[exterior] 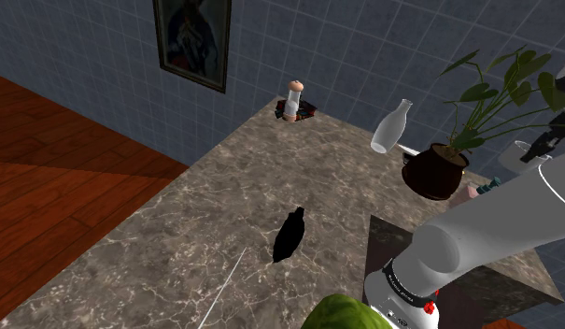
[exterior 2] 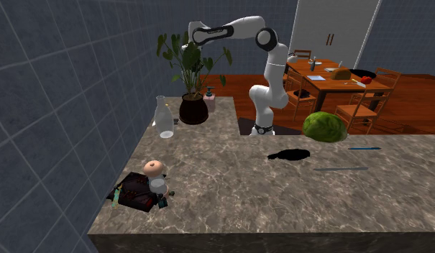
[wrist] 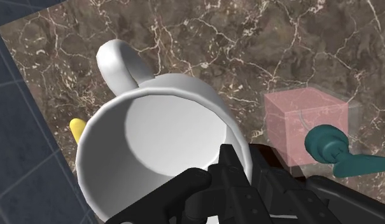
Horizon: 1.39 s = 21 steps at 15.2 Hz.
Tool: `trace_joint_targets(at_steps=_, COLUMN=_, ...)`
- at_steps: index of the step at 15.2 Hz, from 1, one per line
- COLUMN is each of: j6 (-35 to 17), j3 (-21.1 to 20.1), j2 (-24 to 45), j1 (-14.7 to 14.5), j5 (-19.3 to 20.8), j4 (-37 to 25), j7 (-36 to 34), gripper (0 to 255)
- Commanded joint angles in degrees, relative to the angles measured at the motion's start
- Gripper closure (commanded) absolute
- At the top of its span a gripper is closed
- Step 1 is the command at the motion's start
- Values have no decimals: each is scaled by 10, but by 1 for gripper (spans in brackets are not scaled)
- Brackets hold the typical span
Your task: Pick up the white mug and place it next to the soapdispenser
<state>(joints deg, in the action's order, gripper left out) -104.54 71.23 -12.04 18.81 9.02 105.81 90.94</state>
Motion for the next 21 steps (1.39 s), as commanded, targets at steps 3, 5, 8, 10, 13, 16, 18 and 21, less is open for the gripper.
trace_joint_targets(at_steps=3, j6=-31, j3=8, j2=3, j1=-2, j5=-1, j4=29, j7=2, gripper=255)
trace_joint_targets(at_steps=5, j6=-46, j3=13, j2=6, j1=-3, j5=-3, j4=42, j7=4, gripper=255)
trace_joint_targets(at_steps=8, j6=-70, j3=23, j2=12, j1=-8, j5=-8, j4=62, j7=8, gripper=255)
trace_joint_targets(at_steps=10, j6=-85, j3=32, j2=18, j1=-13, j5=-12, j4=75, j7=12, gripper=255)
trace_joint_targets(at_steps=13, j6=-109, j3=48, j2=29, j1=-22, j5=-23, j4=93, j7=21, gripper=255)
trace_joint_targets(at_steps=16, j6=-133, j3=70, j2=46, j1=-36, j5=-40, j4=110, j7=34, gripper=255)
trace_joint_targets(at_steps=18, j6=-149, j3=89, j2=61, j1=-49, j5=-56, j4=121, j7=46, gripper=255)
trace_joint_targets(at_steps=21, j6=-172, j3=133, j2=102, j1=-80, j5=-103, j4=136, j7=81, gripper=255)
